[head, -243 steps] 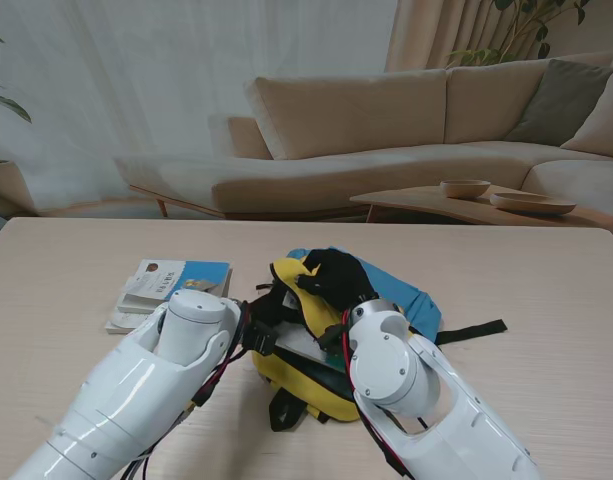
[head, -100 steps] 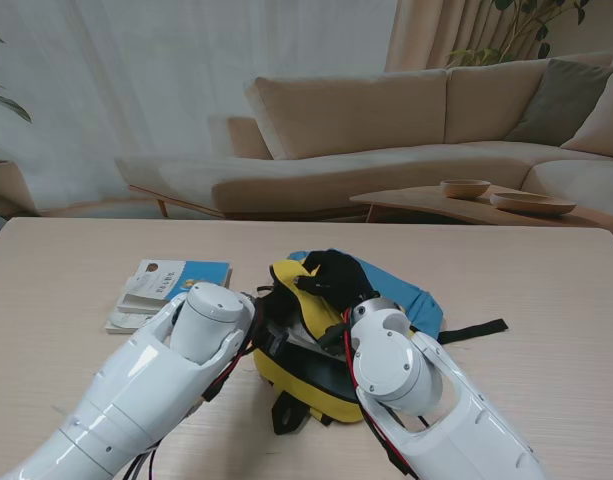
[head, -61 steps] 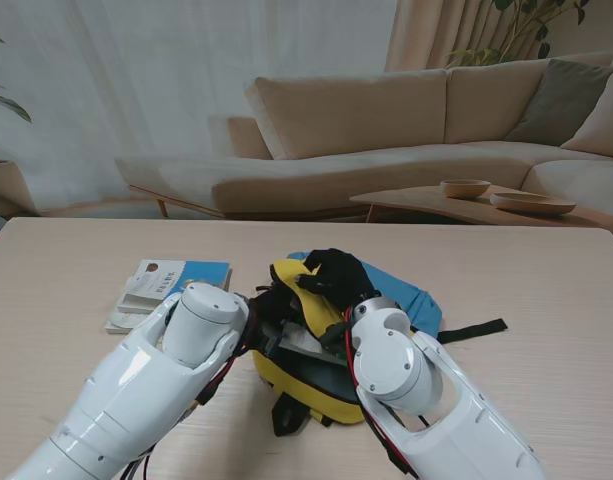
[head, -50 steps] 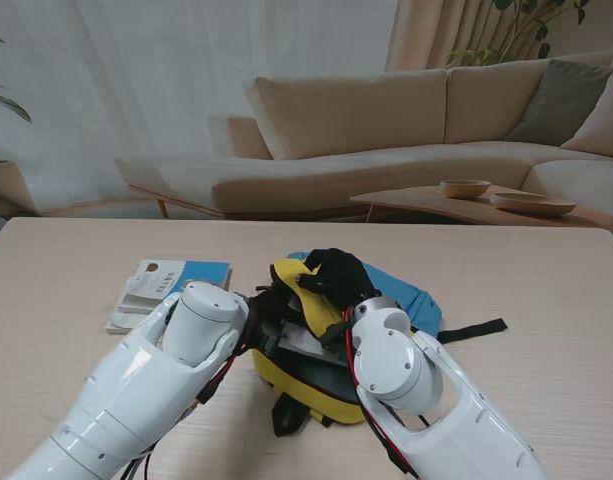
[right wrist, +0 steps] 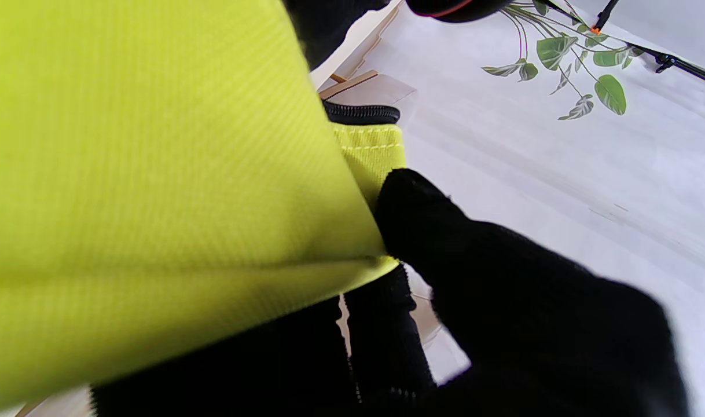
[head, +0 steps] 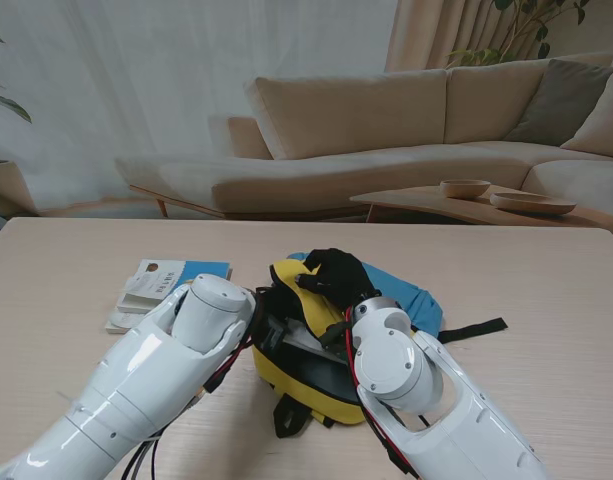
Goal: Pack books into the school bag then zip close the school bag
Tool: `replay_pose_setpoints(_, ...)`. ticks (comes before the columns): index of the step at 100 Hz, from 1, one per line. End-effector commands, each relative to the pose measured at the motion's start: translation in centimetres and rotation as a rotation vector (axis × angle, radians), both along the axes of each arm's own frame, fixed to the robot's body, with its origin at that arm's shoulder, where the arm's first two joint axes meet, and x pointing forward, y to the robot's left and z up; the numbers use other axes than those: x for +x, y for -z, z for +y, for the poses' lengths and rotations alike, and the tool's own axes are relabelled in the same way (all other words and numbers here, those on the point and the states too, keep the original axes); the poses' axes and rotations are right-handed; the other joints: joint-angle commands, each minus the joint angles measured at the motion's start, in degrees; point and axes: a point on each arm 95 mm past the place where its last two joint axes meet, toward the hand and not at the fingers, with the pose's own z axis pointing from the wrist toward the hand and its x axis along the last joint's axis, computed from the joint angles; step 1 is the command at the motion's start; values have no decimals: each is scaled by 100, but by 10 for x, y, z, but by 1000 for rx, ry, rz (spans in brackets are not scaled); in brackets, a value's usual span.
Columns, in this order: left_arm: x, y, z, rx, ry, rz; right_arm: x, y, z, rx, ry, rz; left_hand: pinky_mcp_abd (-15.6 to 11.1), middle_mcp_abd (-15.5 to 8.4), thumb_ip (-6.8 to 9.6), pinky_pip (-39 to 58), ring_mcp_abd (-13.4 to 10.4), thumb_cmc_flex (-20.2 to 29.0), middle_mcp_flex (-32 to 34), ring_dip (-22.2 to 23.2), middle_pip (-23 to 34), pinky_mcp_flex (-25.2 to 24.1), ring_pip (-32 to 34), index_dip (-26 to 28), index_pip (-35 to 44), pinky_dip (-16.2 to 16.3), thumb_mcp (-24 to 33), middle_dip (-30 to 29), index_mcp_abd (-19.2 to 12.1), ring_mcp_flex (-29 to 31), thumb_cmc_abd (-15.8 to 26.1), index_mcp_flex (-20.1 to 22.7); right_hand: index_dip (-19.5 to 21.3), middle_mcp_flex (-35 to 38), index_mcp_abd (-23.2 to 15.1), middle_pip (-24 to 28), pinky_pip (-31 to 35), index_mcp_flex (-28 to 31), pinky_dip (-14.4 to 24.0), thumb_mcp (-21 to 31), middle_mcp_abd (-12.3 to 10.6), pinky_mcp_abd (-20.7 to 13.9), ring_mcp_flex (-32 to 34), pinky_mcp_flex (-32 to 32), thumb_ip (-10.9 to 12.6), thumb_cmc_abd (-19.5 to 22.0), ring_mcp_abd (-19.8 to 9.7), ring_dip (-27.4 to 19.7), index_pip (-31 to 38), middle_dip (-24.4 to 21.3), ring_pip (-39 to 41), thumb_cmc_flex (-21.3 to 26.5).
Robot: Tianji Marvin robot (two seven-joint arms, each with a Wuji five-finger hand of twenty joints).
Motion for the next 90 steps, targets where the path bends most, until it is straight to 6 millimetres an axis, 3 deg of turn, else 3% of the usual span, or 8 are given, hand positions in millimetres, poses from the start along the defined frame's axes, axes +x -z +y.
replay_pose_setpoints(1, -5, -8, -8, -11, 45, -24, -3, -3, 6, 17, -22, 1, 6, 72, -21, -95, 232, -665, -480, -233, 83, -305, -411, -215, -157, -155, 508, -477, -43, -367, -67, -104, 146, 108, -456, 138, 302, 144, 0, 3, 101, -107, 299, 123, -87, 146, 295, -52, 288, 111, 85, 339)
replay_pose_setpoints(5, -6, -9, -7, 2, 50, -34, -2, -4, 6, 18, -18, 1, -63, 112, 133, -482, 166, -1486, -1104, -452, 209, -704, -803, -486, -883, -320, 1186, -1523, 88, -734, 9, -213, 147, 108, -461, 137, 302, 146, 0, 4, 102, -106, 304, 123, -86, 143, 286, -48, 290, 111, 93, 337)
replay_pose_setpoints(13, -8, -12, -4, 25, 66, -44, -2, -4, 5, 19, -15, 1, -237, 109, 189, -1093, -45, -2057, -1930, -749, -253, -1310, -1398, -1131, -1795, -580, 1186, -2056, 199, -1365, -32, -692, 147, 113, -456, 139, 301, 148, 0, 6, 107, -105, 307, 123, -83, 144, 298, -47, 289, 112, 96, 336)
replay_pose_setpoints(24, -11, -17, -1, 47, 55, -47, -1, -4, 5, 20, -12, -1, -334, 172, 187, -1712, -153, -2383, -2521, -980, -643, -1801, -1901, -2295, -3308, -843, 1092, -2366, 316, -1860, -87, -651, 147, 111, -456, 135, 301, 148, 0, 15, 105, -105, 310, 123, -78, 139, 290, -47, 289, 110, 96, 333)
replay_pose_setpoints(38, -14, -22, 6, 57, 1, -57, -1, -5, 4, 23, -9, -6, -405, 248, 203, -2264, -202, -2465, -2791, -1191, -976, -2159, -2355, -2635, -4102, -1099, 1010, -2615, 405, -2214, -4, -660, 148, 113, -456, 138, 301, 148, 1, 17, 103, -104, 307, 123, -79, 134, 294, -48, 290, 112, 94, 330)
replay_pose_setpoints(71, -26, -34, 21, 56, -53, -118, 0, -5, 3, 30, 1, -7, -435, 314, 209, -2736, -203, -2397, -2899, -1432, -1254, -2389, -2744, -2601, -4274, -1377, 914, -2846, 436, -2440, 123, -613, 150, 120, -456, 139, 305, 152, 3, 22, 105, -92, 319, 129, -80, 129, 304, -48, 293, 112, 98, 330)
replay_pose_setpoints(90, -37, -39, 25, 67, -22, -172, 2, -4, 1, 27, 5, -5, -353, 355, 229, -2643, -118, -2302, -2591, -1351, -1237, -2279, -2608, -2217, -3447, -1375, 749, -2821, 384, -2234, 218, -626, 150, 118, -459, 139, 304, 152, 3, 28, 107, -89, 305, 129, -80, 127, 299, -48, 294, 114, 96, 327)
